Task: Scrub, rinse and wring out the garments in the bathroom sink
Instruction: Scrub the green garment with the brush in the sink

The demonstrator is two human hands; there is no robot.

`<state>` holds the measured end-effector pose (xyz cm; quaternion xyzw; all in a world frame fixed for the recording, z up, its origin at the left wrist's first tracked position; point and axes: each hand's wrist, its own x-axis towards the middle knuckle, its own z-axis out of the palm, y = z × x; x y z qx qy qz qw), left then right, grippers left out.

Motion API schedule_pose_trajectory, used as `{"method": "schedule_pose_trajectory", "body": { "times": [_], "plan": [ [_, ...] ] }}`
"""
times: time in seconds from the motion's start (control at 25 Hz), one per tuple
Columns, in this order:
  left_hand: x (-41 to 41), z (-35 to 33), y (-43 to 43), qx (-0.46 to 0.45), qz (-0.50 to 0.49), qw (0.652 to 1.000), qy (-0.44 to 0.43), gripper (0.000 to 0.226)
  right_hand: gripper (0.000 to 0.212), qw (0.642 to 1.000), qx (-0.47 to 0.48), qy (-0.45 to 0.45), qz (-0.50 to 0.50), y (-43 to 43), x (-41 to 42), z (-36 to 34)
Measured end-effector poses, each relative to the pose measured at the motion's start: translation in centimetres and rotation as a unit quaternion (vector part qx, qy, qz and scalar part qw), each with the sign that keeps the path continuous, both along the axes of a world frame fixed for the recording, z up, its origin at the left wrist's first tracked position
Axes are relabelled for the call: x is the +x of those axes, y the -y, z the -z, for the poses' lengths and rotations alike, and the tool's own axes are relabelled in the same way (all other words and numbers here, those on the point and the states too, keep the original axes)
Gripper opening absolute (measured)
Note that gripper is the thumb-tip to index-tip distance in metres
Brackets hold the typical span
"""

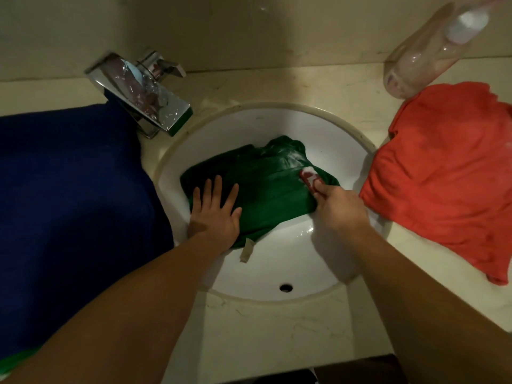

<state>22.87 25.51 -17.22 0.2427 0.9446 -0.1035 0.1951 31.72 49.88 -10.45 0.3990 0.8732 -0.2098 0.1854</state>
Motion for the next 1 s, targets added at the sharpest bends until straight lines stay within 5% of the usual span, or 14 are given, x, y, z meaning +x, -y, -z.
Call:
{"method": "schedule_pose_trajectory", "body": {
  "times": [0.2, 0.44, 0.6, 0.88, 1.0],
  "plan": [
    [0.0, 0.1, -0.3, 0.005, -0.001, 1.000, -0.010, 0.063, 0.036, 0.983, -0.109, -0.087, -0.121, 9.5, -0.4, 0.3],
    [-0.1, 0.0, 0.1, 0.017, 0.004, 1.000, -0.004, 0.062, 0.038, 0.996, 0.010, 0.040, -0.076, -0.2, -1.4, -0.7],
    [-0.5, -1.0, -0.5, -0.035, 0.032, 0.999, 0.010, 0.063, 0.041, 0.993, -0.075, -0.040, -0.085, 5.2, -2.3, 0.0],
    [-4.6, 0.4, -2.0, 0.067, 0.037, 0.997, 0.000, 0.068, 0.041, 0.983, -0.089, -0.143, -0.071, 5.2, -5.2, 1.2],
    [-3.3, 2.0, -0.3, 0.102, 0.051, 0.993, -0.032, 0.066, 0.039, 0.963, -0.142, -0.154, -0.167, 6.2, -8.4, 2.6]
  ]
}}
